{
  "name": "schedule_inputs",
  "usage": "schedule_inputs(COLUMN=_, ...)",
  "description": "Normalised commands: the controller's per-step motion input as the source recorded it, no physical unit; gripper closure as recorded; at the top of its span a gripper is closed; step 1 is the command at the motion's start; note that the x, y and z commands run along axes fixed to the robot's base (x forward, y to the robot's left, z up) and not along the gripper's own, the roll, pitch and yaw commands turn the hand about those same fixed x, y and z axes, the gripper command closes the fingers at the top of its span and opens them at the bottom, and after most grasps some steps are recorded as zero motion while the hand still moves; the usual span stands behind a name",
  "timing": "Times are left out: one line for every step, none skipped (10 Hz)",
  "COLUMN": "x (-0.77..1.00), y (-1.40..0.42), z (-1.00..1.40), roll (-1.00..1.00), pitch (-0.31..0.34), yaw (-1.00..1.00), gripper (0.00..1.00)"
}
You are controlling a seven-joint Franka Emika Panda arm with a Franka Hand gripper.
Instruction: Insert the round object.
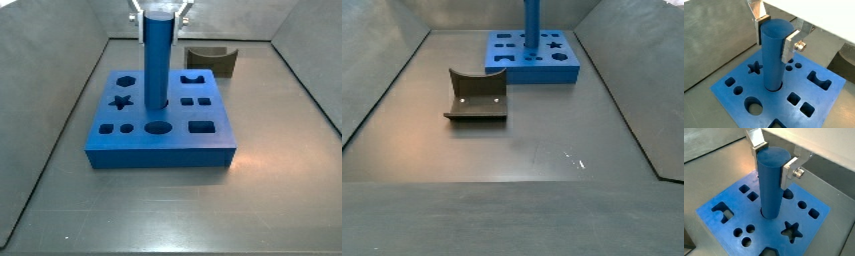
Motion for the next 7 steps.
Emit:
schedule_inputs(x=0.00, y=0.00, z=-0.53, roll=0.04, pitch=-0.181, yaw=0.00, gripper=1.00)
schedule_inputs(x=0.00, y=-0.01, z=-0.48, roll=0.11, pitch=-0.160, yaw=-0.01, gripper=1.00)
schedule_inputs(x=0.00, y=0.00, z=-0.45, roll=0.09, pitch=-0.153, yaw=0.00, gripper=1.00)
schedule_inputs(x=0.00, y=0.00, z=-0.38, roll=0.07, pitch=-0.126, yaw=0.00, gripper=1.00)
schedule_inputs(x=0.00, y=0.00, z=-0.34, roll=0.08, pitch=-0.106, yaw=0.00, gripper=1.00)
schedule_inputs(x=0.00, y=0.00, z=-0.38, roll=0.12, pitch=-0.071, yaw=0.00, gripper=1.00)
schedule_inputs(x=0.00, y=0.00, z=-0.35, roll=0.11, pitch=-0.044, yaw=0.00, gripper=1.00)
